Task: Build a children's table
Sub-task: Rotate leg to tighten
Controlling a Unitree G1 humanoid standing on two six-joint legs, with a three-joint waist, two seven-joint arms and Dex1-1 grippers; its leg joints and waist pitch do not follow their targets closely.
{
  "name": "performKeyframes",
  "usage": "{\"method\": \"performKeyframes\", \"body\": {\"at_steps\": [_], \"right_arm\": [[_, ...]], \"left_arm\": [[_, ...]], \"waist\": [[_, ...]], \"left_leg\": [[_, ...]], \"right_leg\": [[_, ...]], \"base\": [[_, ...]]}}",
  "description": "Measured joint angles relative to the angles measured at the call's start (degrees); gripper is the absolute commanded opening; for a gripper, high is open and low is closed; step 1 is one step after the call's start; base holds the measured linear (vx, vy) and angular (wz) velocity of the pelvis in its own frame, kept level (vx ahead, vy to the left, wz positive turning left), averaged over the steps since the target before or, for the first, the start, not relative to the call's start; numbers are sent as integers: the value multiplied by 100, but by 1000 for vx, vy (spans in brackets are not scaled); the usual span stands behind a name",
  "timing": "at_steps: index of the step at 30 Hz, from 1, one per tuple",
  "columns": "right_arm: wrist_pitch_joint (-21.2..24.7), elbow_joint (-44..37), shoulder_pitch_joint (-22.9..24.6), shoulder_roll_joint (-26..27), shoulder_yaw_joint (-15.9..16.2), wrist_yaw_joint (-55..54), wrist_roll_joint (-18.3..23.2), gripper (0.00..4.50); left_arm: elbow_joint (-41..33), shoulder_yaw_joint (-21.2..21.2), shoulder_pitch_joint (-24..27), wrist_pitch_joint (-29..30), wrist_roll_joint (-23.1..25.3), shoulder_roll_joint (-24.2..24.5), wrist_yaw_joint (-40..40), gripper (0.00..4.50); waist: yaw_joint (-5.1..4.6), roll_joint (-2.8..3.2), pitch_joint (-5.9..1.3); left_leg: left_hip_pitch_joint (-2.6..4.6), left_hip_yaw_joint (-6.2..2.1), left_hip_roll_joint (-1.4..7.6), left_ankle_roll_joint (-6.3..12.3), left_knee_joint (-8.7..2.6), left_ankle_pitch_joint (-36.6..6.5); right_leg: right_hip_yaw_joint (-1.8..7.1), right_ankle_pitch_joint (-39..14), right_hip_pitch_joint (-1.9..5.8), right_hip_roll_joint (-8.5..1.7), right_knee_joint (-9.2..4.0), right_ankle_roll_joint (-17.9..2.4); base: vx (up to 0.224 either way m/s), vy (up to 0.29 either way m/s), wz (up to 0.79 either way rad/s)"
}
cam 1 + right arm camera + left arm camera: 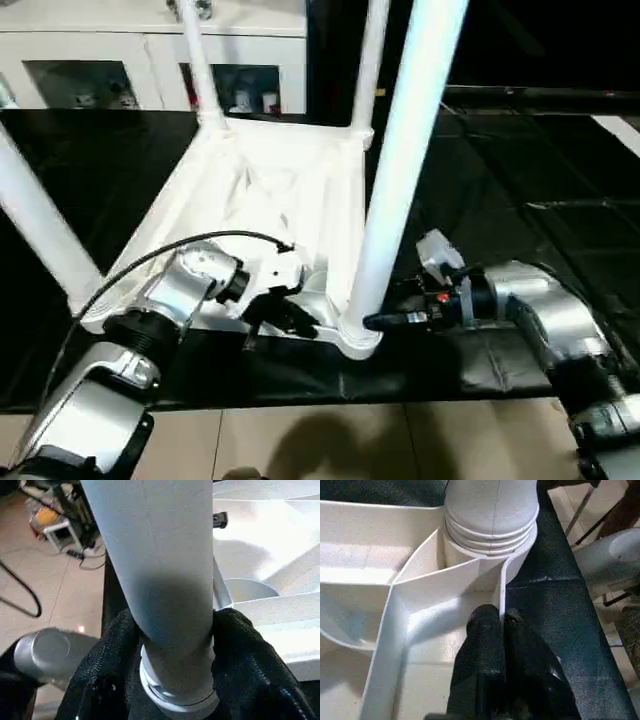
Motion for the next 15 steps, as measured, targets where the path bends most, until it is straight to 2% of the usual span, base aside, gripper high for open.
{"method": "performKeyframes", "body": {"at_steps": [2,4,7,11,15], "right_arm": [[66,-190,208,86,-135,-321,18,193],[105,-329,416,299,-328,-887,17,193],[151,-422,520,614,-505,-1704,-48,193],[240,-428,525,1115,-730,-2622,-223,193],[218,-108,213,1639,-831,-3612,-448,193]], "left_arm": [[10,81,14,253,-11,-85,174,0],[9,207,42,575,-22,-153,495,0],[-7,364,57,948,-30,-258,929,0],[-108,559,112,1333,-34,-396,1510,0],[-242,794,135,1786,-23,-543,2209,0]], "waist": [[14,-1,1],[-40,-2,1],[-226,-2,1],[-422,-8,1],[-612,-7,1]], "left_leg": [[31,2,0,0,0,0],[67,3,-2,-1,0,1],[72,2,-6,-1,-2,1],[74,-11,-7,-2,-3,1],[72,-24,-7,-2,-4,1]], "right_leg": [[0,-4,26,-1,0,6],[2,-25,48,-2,0,41],[-1,-26,44,-5,-10,43],[-18,-26,40,-8,-20,43],[-40,-26,16,-8,-44,43]], "base": [[0,0,0],[0,0,0],[0,0,0],[0,0,0],[0,0,0]]}}
